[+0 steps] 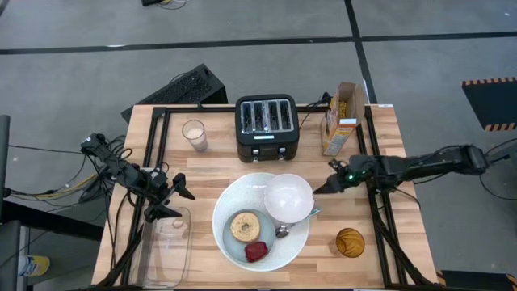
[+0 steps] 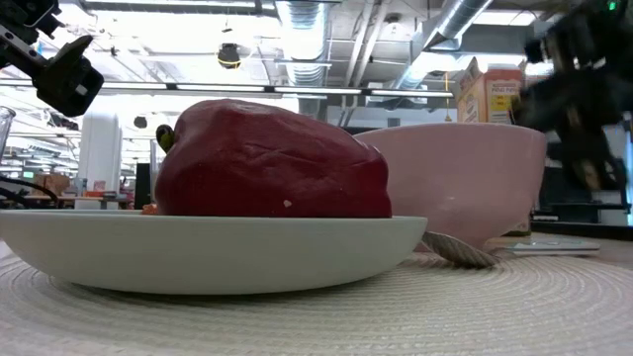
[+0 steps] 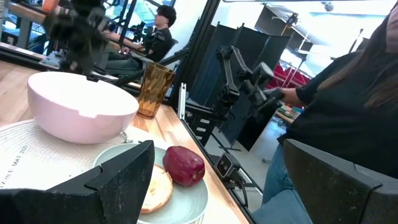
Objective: Arrange a breakfast setting
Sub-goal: Pour the cereal from the cereal box into the white bowl
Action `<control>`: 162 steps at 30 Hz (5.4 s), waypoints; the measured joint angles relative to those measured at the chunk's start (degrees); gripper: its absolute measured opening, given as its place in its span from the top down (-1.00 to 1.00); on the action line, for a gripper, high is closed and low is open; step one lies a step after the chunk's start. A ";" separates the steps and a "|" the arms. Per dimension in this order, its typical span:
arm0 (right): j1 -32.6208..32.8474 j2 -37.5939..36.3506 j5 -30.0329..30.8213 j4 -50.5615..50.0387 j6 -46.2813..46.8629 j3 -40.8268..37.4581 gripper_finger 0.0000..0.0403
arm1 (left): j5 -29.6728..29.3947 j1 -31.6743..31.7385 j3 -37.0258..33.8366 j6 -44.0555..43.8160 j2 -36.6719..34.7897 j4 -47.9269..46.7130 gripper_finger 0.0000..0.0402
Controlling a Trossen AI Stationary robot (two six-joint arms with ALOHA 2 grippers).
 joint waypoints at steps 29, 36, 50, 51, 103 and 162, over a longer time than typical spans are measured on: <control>-5.46 -17.35 -0.10 -2.92 -38.19 25.21 0.15 | 0.00 -0.01 0.01 0.00 0.02 0.00 -0.69; -5.35 -17.38 -0.17 -2.92 -38.21 30.04 0.15 | 0.01 -0.01 0.00 0.00 0.02 -0.02 -0.69; -5.35 -14.91 3.41 -8.07 -17.47 32.28 0.15 | 0.02 0.01 -0.01 0.00 0.02 -0.04 -0.69; -5.35 -14.55 3.81 -10.66 -15.06 32.28 0.15 | 0.00 -0.01 0.01 0.00 0.02 -0.04 -0.69; 8.84 -5.65 34.83 -60.52 13.46 32.20 -0.15 | 0.00 0.01 -0.01 0.00 0.03 -0.06 -0.69; 0.24 30.27 75.48 -53.57 14.72 24.09 -0.99 | 0.00 -0.01 -0.01 0.00 0.04 -0.06 -0.69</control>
